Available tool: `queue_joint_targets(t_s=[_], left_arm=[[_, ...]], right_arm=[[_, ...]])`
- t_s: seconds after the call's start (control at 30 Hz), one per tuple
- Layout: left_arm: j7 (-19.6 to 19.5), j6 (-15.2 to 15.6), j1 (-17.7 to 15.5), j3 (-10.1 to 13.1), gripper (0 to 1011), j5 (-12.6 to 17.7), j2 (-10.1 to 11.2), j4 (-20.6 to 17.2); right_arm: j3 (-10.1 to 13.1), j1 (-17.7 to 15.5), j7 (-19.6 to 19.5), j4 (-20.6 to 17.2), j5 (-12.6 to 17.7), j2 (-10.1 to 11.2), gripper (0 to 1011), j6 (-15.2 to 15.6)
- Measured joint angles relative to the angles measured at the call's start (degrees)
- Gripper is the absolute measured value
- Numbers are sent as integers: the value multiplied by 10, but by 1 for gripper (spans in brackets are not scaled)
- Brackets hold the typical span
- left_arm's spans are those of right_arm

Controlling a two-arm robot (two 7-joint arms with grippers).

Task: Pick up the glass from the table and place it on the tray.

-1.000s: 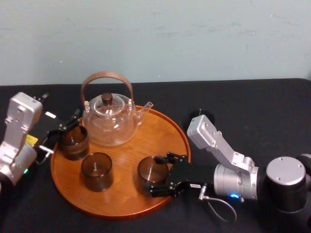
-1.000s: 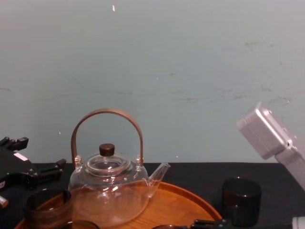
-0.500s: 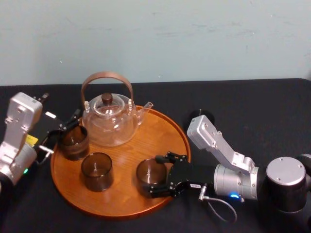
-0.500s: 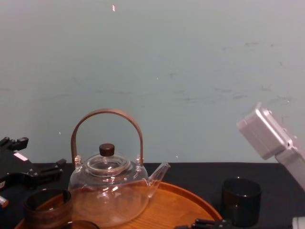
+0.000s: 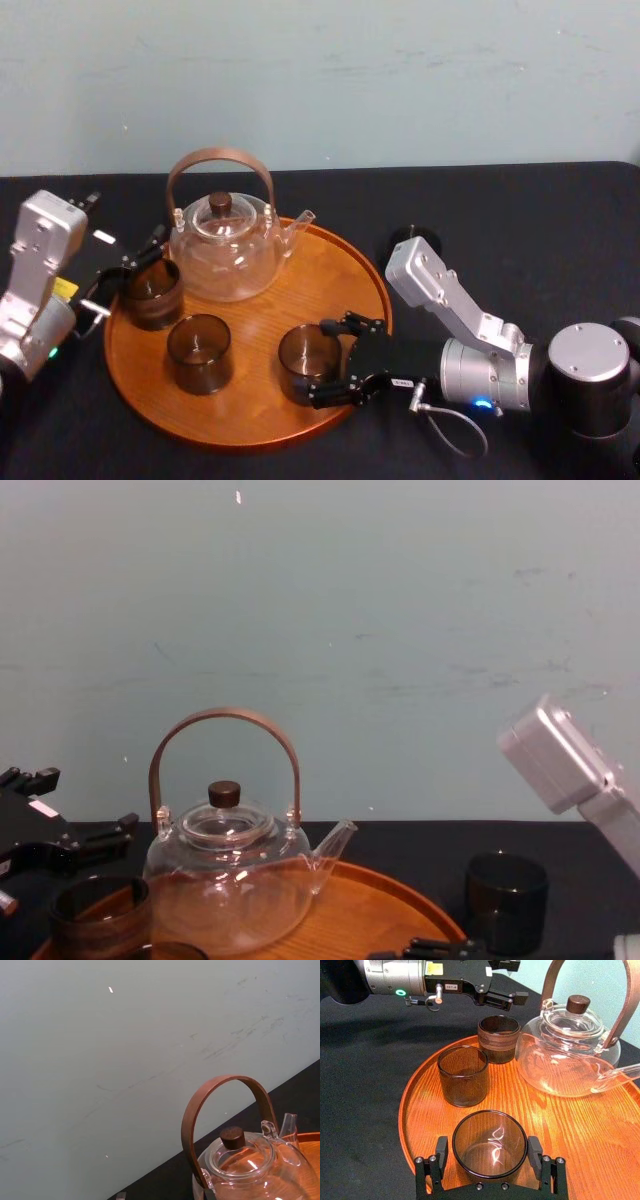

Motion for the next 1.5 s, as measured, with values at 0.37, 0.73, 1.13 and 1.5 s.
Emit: queue_joint_targets(t_s=[0.37, 0.73, 1.13, 1.5], left_arm=[[0, 0, 0, 0, 1001, 0, 0, 0], [0, 0, 0, 0, 1001, 0, 0, 0], [0, 0, 0, 0, 1001, 0, 0, 0], [0, 0, 0, 0, 1001, 0, 0, 0]], right_arm=[[6, -5, 7, -5, 8, 10, 1002, -2], [33, -38, 12, -42, 36, 58, 1002, -11], [98, -107, -13, -92, 74, 132, 1002, -31], [160, -137, -103, -83, 87, 116, 1002, -10]])
